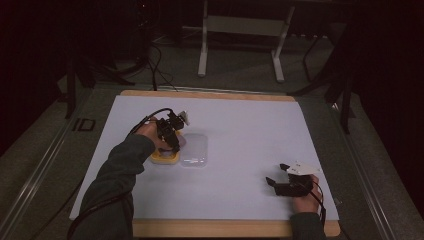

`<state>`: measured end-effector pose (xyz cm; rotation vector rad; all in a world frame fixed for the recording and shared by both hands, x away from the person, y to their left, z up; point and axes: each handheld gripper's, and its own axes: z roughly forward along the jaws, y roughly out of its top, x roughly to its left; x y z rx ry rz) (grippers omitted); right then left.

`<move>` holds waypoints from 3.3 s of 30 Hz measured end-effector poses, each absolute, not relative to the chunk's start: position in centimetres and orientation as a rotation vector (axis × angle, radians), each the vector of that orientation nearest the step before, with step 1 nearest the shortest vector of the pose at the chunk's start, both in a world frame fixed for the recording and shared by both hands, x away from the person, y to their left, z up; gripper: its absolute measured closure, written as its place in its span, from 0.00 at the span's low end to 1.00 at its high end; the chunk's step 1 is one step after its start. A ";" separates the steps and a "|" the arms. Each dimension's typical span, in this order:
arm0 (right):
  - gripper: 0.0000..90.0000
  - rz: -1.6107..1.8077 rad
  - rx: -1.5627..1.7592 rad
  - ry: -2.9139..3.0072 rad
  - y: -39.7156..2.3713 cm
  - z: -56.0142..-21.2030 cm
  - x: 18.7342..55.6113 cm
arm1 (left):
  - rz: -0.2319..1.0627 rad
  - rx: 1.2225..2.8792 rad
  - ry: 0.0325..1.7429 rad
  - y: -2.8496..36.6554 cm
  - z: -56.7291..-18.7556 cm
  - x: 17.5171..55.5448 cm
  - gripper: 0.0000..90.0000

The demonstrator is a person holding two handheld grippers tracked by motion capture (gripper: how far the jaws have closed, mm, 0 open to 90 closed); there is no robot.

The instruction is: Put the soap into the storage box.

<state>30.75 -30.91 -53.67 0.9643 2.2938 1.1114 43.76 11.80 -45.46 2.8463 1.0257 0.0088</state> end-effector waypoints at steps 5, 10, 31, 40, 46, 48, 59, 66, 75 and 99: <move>0.24 1.111 0.963 2.294 -30.9 -53.7 30.8 | 0.009 2.821 1.077 12.2 -45.6 44.1 0.56; 0.24 1.110 0.963 2.294 -30.9 -53.7 30.8 | 0.014 2.807 1.118 12.4 -45.8 44.2 0.55; 0.24 1.110 0.965 2.293 -30.9 -53.7 30.8 | 0.026 2.716 1.266 13.7 -46.0 44.9 0.56; 0.24 1.109 0.965 2.293 -30.9 -53.7 30.8 | 0.033 2.698 1.303 13.8 -46.2 44.9 0.56; 0.23 1.110 0.967 2.293 -30.9 -53.7 30.8 | 0.035 2.677 1.338 14.1 -46.2 45.1 0.56; 0.23 1.109 0.967 2.293 -30.9 -53.7 30.8 | 0.039 2.671 1.349 14.0 -46.3 45.1 0.56; 0.23 1.110 0.968 2.295 -30.9 -53.7 30.8 | 0.033 2.630 1.400 14.4 -46.6 45.2 0.55; 0.23 1.110 0.966 2.294 -30.9 -53.7 30.8 | 0.027 2.605 1.443 14.6 -47.0 45.3 0.56; 0.23 1.109 0.967 2.294 -30.9 -53.7 30.8 | 0.009 2.593 1.461 14.7 -47.4 45.4 0.55; 0.23 1.108 0.964 2.294 -30.9 -53.7 30.8 | -0.026 2.546 1.515 14.8 -48.2 45.5 0.55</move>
